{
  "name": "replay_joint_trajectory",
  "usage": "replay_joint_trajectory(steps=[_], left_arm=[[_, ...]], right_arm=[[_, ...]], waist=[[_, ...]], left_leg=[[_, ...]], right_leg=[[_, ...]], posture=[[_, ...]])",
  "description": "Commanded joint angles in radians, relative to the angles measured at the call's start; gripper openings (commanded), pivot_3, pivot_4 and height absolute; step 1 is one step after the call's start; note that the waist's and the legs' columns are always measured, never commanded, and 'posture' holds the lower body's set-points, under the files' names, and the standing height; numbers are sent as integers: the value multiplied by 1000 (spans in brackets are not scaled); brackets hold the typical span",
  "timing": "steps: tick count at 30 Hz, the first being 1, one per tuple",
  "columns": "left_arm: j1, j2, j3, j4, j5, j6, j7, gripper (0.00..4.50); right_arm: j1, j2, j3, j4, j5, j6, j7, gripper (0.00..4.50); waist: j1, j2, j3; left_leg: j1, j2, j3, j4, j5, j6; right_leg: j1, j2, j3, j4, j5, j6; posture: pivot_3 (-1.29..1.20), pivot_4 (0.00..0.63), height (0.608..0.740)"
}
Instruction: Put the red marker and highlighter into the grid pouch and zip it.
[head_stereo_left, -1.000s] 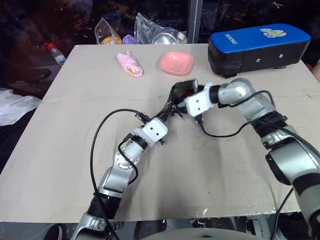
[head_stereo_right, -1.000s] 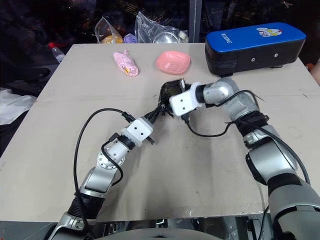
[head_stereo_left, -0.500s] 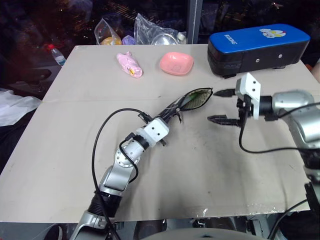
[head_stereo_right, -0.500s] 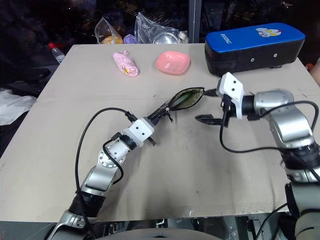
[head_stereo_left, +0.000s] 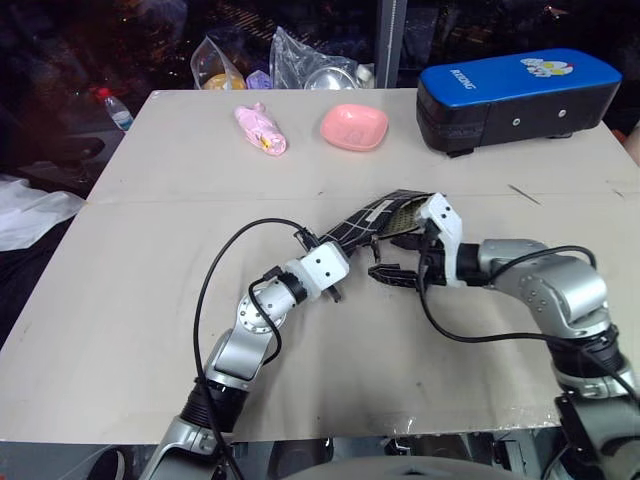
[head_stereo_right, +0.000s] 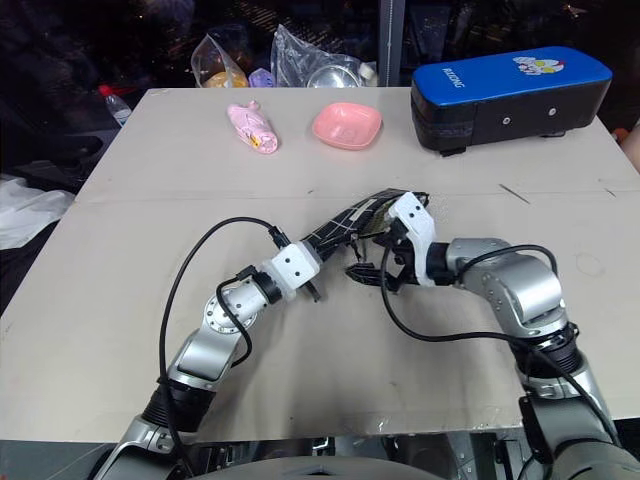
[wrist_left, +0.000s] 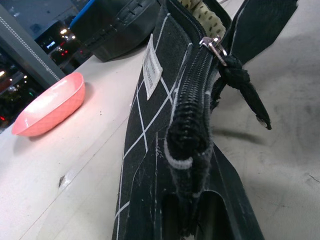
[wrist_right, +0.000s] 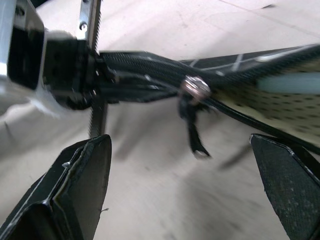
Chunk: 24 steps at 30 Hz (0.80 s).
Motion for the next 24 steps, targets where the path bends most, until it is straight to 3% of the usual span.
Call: replay_joint_trajectory(steps=[1,5,7,9,15,16,24], left_arm=[[3,2,1,-20,-19,-2,-3,0],[11,0,1,-27,-16,1,-3,0],[13,-1,0,-29,-15,2,-2,0],[14,-2,0,-31,-14,3,-1,0],[13,-3,1,-28,-12,0,1,0],[13,-4,1,-27,-12,0,2,0],[17,-3,7,-22,-12,-5,9,0]], right_arm=[[-19,66,-62,7,45,59,-69,4452],[-35,142,-109,42,64,87,-132,4452],[-39,159,-124,54,68,90,-151,3931],[-40,160,-126,63,65,83,-160,3175],[-34,147,-118,70,57,64,-166,261],[-33,144,-119,71,55,62,-166,71],[-55,102,-178,108,64,40,-162,71]], waist=[[0,0,0],[-1,0,0],[-1,0,0],[-1,0,0],[-3,0,0],[-3,0,0],[-3,0,0]], left_leg=[[0,0,0,0,0,0],[0,0,0,0,0,0],[0,0,1,0,0,0],[0,0,1,0,0,0],[0,0,1,0,0,0],[0,0,1,0,0,0],[0,0,1,0,0,0]], right_leg=[[0,0,0,0,0,0],[0,0,0,0,0,0],[0,0,0,0,0,0],[0,0,0,0,0,0],[0,0,0,0,0,0],[0,0,0,0,0,0],[0,0,0,0,0,0]], posture=[[0,150,717],[0,150,717],[0,150,717],[0,150,717],[0,150,717],[0,150,717],[0,150,717]])
